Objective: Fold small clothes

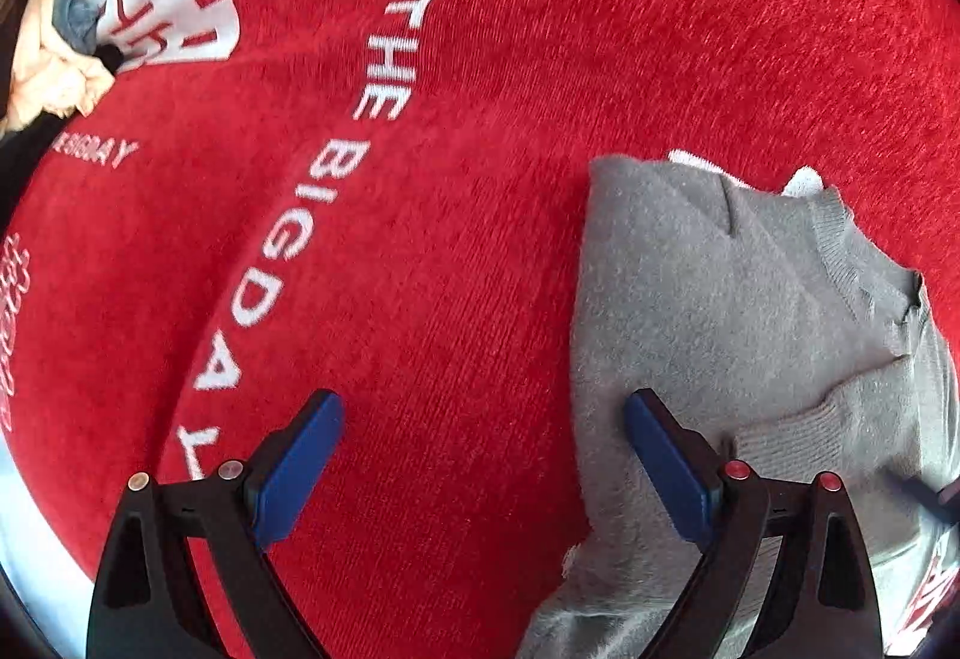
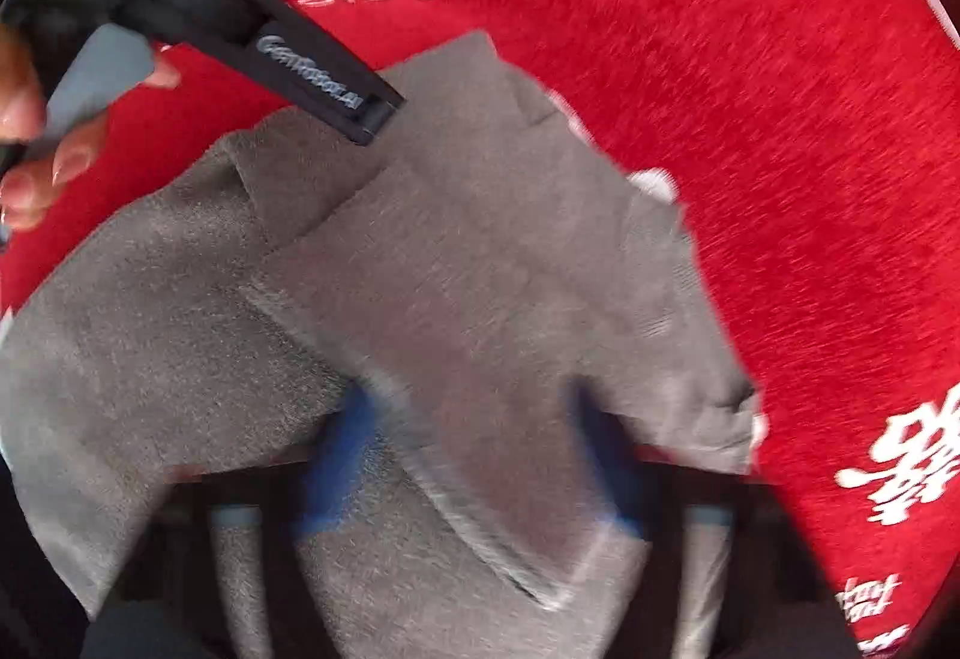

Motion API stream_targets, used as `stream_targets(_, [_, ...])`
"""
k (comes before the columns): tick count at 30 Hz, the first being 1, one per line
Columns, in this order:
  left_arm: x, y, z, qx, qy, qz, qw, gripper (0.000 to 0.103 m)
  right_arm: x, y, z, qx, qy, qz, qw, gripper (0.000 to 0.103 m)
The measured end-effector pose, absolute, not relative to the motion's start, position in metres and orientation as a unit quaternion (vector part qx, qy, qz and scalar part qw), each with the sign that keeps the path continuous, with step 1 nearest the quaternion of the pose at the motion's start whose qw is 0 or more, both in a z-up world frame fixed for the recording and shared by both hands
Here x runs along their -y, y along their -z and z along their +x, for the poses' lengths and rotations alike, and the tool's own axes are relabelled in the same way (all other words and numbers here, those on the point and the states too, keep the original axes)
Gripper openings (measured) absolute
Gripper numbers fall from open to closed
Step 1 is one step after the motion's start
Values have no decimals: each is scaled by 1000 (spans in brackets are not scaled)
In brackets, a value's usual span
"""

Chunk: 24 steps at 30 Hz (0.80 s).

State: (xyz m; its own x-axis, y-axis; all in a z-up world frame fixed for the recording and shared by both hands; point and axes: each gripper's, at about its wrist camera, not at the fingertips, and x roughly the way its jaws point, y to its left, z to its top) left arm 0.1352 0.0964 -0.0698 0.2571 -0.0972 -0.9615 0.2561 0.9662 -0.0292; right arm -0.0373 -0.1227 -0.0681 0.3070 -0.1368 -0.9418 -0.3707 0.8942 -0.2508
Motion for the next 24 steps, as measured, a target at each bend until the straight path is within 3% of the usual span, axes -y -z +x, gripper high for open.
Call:
stream_targets(1, [-97,70,134,-598,112,63,791,96,130,66,-38,-587,-75,-189,784,17])
stream_targets(3, [-96,70,132,-596,113,68,792,96,151,53,-34,-580,-44,-136,802,13])
stream_targets(8, [-93,69,132,-594,113,73,793,96,251,15,-60,-532,67,91,839,12])
stream_targets(13, [-91,69,131,-590,114,81,795,96,351,35,-124,-500,165,324,786,12])
stream_targets(16, [-88,69,130,-590,105,85,796,99,387,68,-165,-487,170,447,731,18])
stream_targets(21, [-80,50,133,-588,113,80,797,99,409,80,-196,-429,161,554,695,51])
stream_targets(24, [-60,33,133,-573,152,76,802,99,417,84,-197,-423,169,568,686,51])
